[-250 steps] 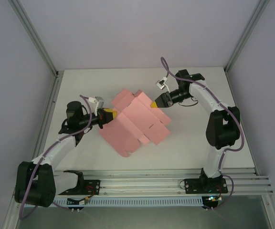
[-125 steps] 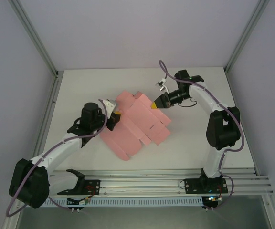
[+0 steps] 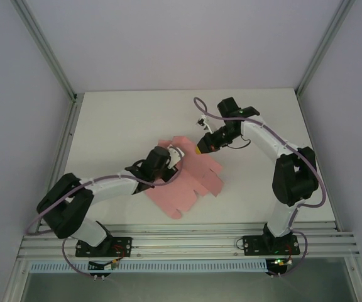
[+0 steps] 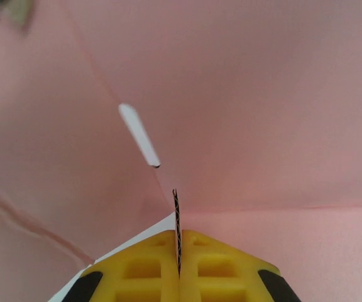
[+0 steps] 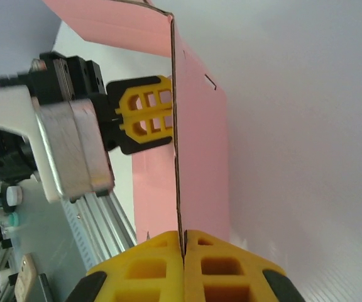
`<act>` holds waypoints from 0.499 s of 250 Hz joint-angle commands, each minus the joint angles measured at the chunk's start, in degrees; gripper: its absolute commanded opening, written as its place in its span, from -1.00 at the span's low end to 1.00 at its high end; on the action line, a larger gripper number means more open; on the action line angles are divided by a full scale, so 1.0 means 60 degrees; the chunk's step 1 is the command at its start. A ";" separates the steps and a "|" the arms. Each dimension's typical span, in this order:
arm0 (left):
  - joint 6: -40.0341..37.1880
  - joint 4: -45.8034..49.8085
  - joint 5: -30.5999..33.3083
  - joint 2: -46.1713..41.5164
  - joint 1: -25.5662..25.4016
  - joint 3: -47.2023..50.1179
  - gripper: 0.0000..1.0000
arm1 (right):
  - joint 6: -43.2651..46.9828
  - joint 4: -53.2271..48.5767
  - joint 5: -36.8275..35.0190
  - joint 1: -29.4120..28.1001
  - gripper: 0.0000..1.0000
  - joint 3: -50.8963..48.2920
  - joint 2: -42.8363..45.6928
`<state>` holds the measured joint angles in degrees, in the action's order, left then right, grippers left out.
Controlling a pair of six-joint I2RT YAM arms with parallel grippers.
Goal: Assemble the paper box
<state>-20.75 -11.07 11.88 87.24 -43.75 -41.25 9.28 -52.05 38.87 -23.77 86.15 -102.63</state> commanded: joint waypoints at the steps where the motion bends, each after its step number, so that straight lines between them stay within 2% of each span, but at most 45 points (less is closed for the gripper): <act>1: -0.0989 -0.1955 0.0656 0.0606 -0.1040 -0.0351 -1.00 | -0.0155 0.1155 -0.0026 -0.0067 -1.00 0.0030 0.0153; 62: -0.1810 -0.2433 0.2129 0.2105 -0.1950 -0.0926 -1.00 | -0.0052 0.1137 -0.0323 -0.0122 -1.00 -0.0206 0.0310; 111: -0.1344 -0.2909 0.2311 0.2050 -0.2011 -0.0945 -1.00 | 0.0512 0.1123 -0.0854 -0.0156 -1.00 -0.0347 0.0342; 125: -0.1275 -0.3198 0.2492 0.1974 -0.1996 -0.0797 -0.88 | 0.0697 0.1116 -0.1310 -0.0122 -1.00 -0.0320 0.0309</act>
<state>-29.41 -20.08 27.83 100.77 -53.63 -44.80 9.47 -52.23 33.52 -23.81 83.96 -102.00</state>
